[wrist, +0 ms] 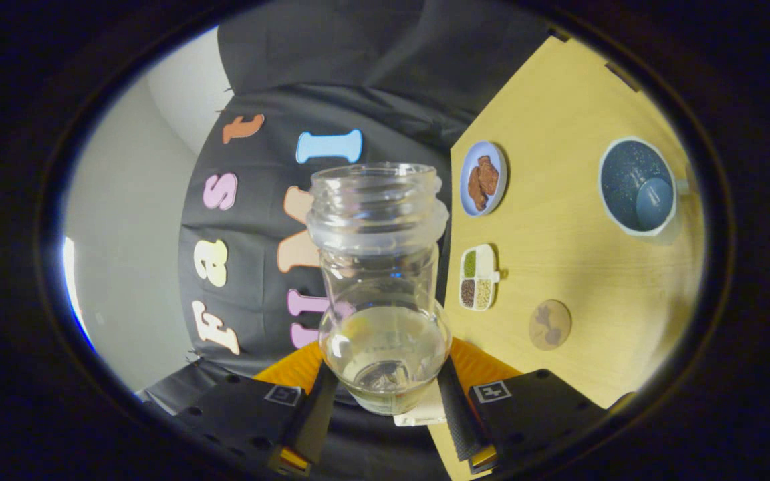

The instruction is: Take the bottle from table, then pour the juice into the cup, finally place the bottle on the coaster

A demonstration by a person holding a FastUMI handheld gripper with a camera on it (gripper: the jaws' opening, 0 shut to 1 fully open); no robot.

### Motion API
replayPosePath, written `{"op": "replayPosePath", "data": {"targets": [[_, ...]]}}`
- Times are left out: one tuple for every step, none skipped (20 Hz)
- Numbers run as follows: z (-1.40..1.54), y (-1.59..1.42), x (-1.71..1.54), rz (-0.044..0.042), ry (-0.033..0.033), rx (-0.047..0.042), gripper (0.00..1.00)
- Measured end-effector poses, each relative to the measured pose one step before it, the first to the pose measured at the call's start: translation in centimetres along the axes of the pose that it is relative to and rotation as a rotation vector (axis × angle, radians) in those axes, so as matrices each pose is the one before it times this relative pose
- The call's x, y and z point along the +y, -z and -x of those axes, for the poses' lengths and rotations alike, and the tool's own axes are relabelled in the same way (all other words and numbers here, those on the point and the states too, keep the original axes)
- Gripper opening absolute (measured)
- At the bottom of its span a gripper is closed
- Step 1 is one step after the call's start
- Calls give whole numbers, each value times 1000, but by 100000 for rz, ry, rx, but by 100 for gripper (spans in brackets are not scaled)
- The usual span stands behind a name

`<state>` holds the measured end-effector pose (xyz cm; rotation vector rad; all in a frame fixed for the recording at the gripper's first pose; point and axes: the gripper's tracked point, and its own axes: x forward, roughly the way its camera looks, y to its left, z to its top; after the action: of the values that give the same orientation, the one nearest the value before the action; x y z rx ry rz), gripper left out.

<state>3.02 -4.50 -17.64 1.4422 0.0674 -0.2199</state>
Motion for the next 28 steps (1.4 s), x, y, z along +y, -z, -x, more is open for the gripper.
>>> {"op": "replayPosePath", "data": {"targets": [[-49,-272,3,-1887,-240,-950,99],[27,-326,-16,-1354,-189,-935,99],[-57,-336,7,-1250,-42,-657,99],[-19,-81,-56,-1071,103,-414,99],[-29,-98,-249,-684,227,-283,99],[70,-231,-18,-933,161,-154,99],[-121,-194,47,-873,-15,-102,99],[-40,-52,237,-973,-176,-356,99],[11,-115,34,-973,-361,-759,99],[-36,-211,166,-1116,-359,-809,99],[0,-202,14,-1417,-268,-595,99],[-85,-135,47,-1278,-21,-553,99],[-125,-68,-162,-880,205,-334,99],[51,-68,137,-686,-34,-352,99],[-94,-61,-27,-698,-9,-155,99],[124,-171,82,-842,-98,-313,99],[-82,-58,-4,-1088,-148,-413,99],[68,-40,32,-1146,-122,-403,99],[-6,-79,-22,-1197,-27,-452,99],[-177,-172,171,-1150,-68,-527,99],[-265,-20,-116,-1054,-110,-467,99],[9,-131,116,-794,-155,-482,99],[-73,-142,84,-396,-8,-410,99],[98,-87,168,-455,-171,-191,99],[-143,0,30,-586,-95,-144,99],[-123,70,-25,-766,-59,-247,99],[-12,-34,1,-894,11,-231,99],[-62,0,144,-944,29,-280,99]]}}
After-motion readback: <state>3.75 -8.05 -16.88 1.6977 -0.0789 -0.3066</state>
